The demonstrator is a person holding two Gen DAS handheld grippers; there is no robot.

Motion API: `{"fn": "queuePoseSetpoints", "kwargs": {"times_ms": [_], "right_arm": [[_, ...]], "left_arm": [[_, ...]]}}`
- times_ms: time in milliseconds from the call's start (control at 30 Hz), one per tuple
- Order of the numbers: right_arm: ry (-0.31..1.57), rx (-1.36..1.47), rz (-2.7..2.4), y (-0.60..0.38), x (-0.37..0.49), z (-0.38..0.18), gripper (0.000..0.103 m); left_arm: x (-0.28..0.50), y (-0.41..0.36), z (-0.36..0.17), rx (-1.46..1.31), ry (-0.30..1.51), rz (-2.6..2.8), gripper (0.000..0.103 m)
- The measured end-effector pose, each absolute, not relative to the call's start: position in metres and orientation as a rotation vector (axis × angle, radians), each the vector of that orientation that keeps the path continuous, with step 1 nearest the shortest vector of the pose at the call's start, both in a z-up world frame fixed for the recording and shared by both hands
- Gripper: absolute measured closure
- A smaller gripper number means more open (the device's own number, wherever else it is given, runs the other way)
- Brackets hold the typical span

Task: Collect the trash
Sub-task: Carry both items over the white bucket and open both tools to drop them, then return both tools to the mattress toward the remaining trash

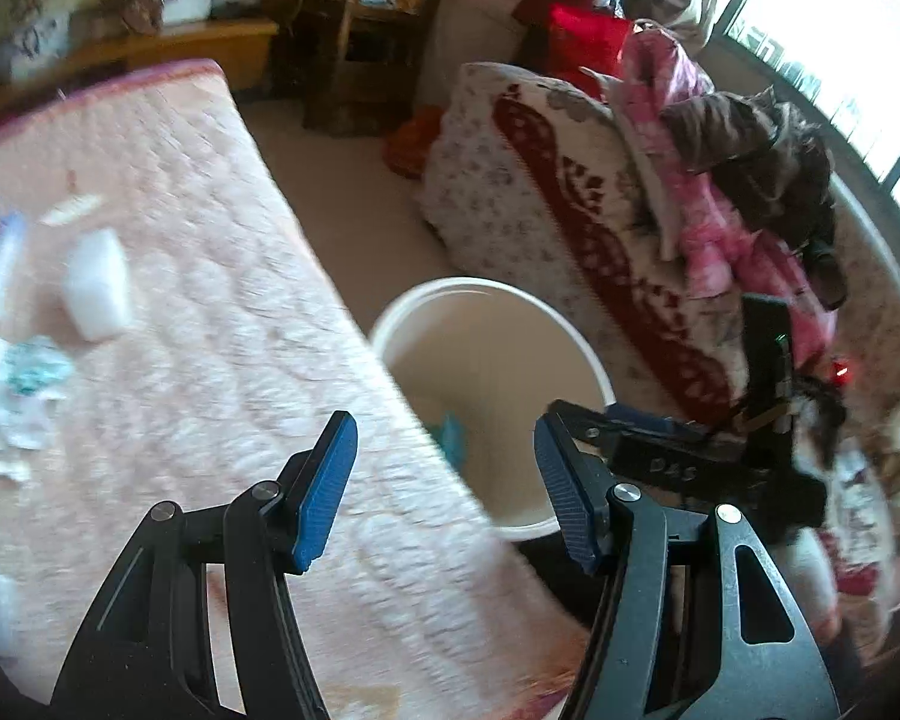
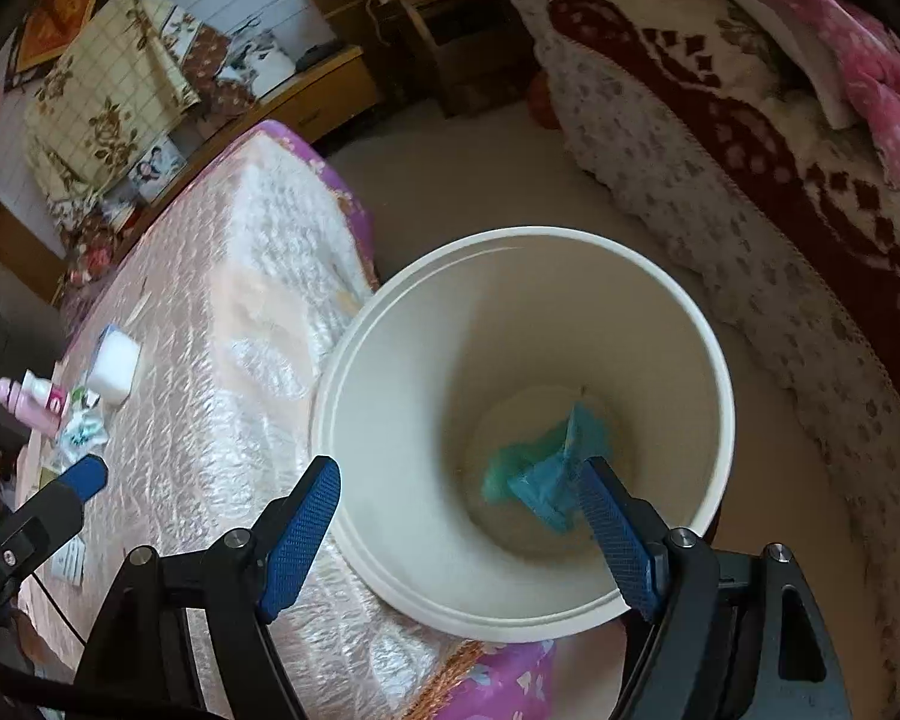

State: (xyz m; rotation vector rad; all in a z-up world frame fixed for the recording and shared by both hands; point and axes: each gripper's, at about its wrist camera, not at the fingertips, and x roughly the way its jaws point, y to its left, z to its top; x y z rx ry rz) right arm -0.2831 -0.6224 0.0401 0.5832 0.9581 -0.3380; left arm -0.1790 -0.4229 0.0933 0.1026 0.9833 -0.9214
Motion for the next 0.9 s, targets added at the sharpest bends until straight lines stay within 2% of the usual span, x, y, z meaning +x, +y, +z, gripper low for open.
{"fn": "queuePoseSetpoints", "kwargs": {"times_ms": [367, 900], "right_arm": [[0.903, 0.483, -0.297, -0.572, -0.278, 0.070, 0.024], [0.794, 0.289, -0.161, -0.465, -0.244, 0.126, 0.023]], "left_arm": [[-0.188, -0.359, 0.111, 0.145, 0.831, -0.730, 0.043], [-0.181, -0.247, 0.135, 0.100, 0.741, -0.522, 0.043]]}}
